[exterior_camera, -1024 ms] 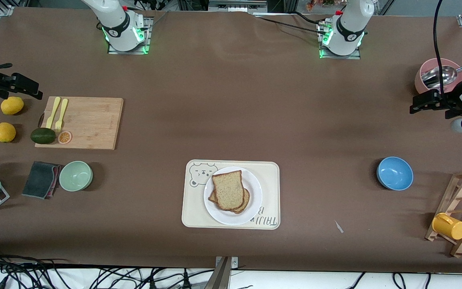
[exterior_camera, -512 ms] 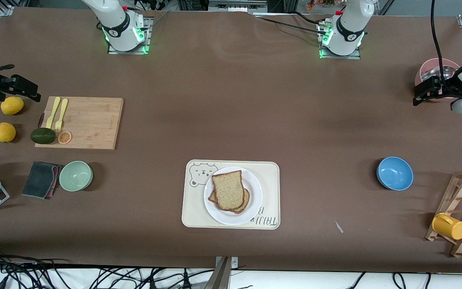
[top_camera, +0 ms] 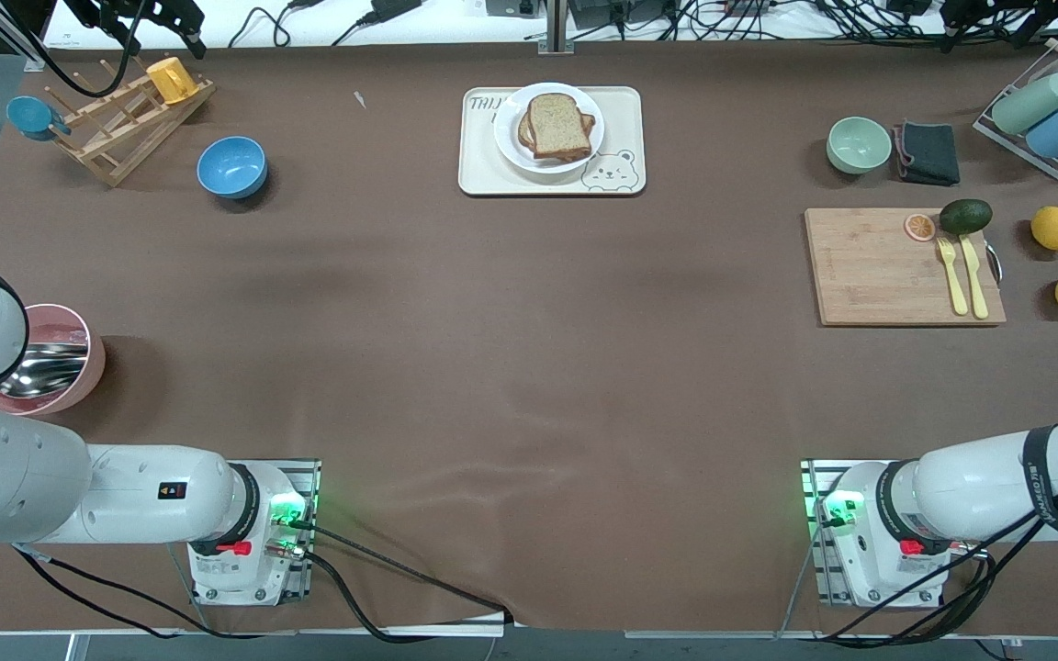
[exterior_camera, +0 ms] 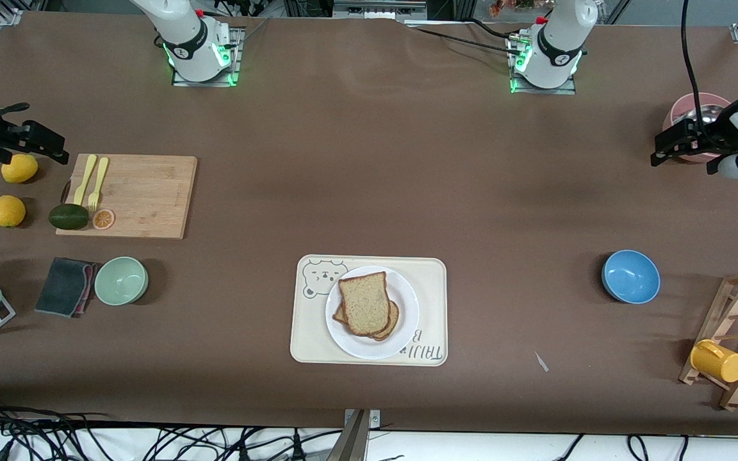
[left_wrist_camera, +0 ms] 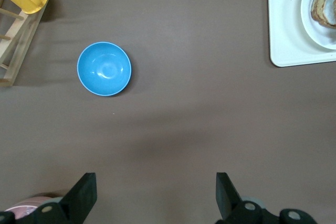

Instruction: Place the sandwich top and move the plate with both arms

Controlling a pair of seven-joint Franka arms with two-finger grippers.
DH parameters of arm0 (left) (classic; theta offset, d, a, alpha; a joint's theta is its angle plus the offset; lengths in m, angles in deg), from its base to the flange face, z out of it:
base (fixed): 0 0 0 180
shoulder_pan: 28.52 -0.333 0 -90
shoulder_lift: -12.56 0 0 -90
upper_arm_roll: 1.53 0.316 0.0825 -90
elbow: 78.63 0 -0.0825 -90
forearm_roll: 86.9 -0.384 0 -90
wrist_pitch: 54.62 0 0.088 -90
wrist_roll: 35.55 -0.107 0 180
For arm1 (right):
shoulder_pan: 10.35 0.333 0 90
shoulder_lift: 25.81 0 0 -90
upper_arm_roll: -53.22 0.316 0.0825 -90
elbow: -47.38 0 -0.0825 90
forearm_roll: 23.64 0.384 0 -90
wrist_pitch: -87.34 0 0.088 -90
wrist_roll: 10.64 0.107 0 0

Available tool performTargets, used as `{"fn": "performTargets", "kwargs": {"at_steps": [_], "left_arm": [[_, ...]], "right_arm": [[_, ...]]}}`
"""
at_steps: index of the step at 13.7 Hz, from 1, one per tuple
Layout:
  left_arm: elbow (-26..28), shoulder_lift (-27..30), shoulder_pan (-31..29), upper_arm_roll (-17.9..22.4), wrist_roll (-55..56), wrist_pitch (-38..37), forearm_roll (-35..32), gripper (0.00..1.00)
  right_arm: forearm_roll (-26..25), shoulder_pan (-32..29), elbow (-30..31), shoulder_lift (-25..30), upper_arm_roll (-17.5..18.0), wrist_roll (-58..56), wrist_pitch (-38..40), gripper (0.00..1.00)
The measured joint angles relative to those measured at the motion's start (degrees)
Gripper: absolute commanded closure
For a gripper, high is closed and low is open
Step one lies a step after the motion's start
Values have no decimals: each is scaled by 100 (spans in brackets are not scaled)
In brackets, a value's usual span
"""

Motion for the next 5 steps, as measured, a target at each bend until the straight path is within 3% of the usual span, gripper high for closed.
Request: {"fn": "performTargets", "kwargs": {"at_steps": [5], "left_arm": [[17, 0, -20, -60, 1, 0, -11, 0]], "right_arm": [[13, 2, 0, 0, 7, 0, 0, 0]]}}
